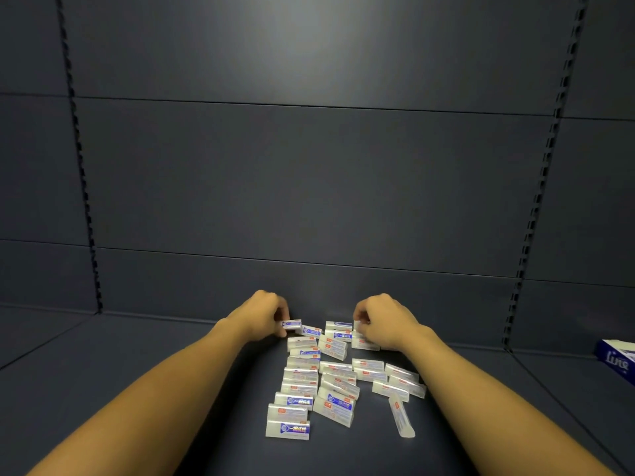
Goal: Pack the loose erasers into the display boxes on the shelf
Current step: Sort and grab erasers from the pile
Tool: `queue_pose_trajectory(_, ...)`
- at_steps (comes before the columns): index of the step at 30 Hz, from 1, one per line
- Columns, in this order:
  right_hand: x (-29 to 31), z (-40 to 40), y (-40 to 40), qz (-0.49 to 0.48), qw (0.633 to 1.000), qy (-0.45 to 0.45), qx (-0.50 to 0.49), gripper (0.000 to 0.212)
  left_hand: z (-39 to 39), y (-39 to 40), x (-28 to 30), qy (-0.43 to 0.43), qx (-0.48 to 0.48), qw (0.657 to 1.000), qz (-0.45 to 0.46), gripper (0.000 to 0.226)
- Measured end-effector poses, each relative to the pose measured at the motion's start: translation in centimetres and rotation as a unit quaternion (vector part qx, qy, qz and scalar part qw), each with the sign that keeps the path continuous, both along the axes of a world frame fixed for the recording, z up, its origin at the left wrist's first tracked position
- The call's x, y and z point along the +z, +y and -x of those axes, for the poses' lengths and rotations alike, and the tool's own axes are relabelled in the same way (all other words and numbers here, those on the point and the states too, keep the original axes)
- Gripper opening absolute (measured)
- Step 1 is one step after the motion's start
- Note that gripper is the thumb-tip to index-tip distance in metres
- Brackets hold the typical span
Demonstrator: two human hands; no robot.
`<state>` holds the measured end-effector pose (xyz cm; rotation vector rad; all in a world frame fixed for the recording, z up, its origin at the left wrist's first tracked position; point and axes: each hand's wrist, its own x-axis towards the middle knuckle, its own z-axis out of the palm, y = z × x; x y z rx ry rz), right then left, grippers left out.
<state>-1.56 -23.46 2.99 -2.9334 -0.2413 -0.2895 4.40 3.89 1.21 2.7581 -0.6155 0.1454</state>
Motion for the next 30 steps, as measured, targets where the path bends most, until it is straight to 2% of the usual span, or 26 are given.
queue_pose_trajectory(7,-1.5,-2.1,3.3,0.018,1.000,0.010,-0.014,0.026,0.2,1.6,1.8,-0.006,0.004,1.000,0.022,0.022)
queue_pose_trajectory(13,-2.0,-2.4,4.3,0.032,0.998,0.006,-0.055,0.017,0.7,3.0,1.5,-0.008,0.013,1.000,0.018,0.024)
queue_pose_trajectory(19,-1.5,-2.0,4.5,0.067,0.996,-0.002,-0.061,0.020,1.0,2.9,1.4,-0.007,0.025,0.999,0.026,0.019)
queue_pose_trajectory(23,-1.2,-1.1,4.6,0.069,0.995,-0.032,-0.065,0.018,1.6,2.2,2.0,-0.036,0.032,0.999,0.017,0.015)
queue_pose_trajectory(27,0.0,0.6,3.8,0.038,0.994,-0.087,-0.059,0.026,2.2,1.2,3.3,-0.067,0.014,0.998,0.015,0.016)
queue_pose_trajectory(30,1.4,2.5,2.4,0.041,0.989,-0.125,-0.064,0.019,2.5,-0.1,4.1,-0.080,-0.014,0.997,0.016,0.020)
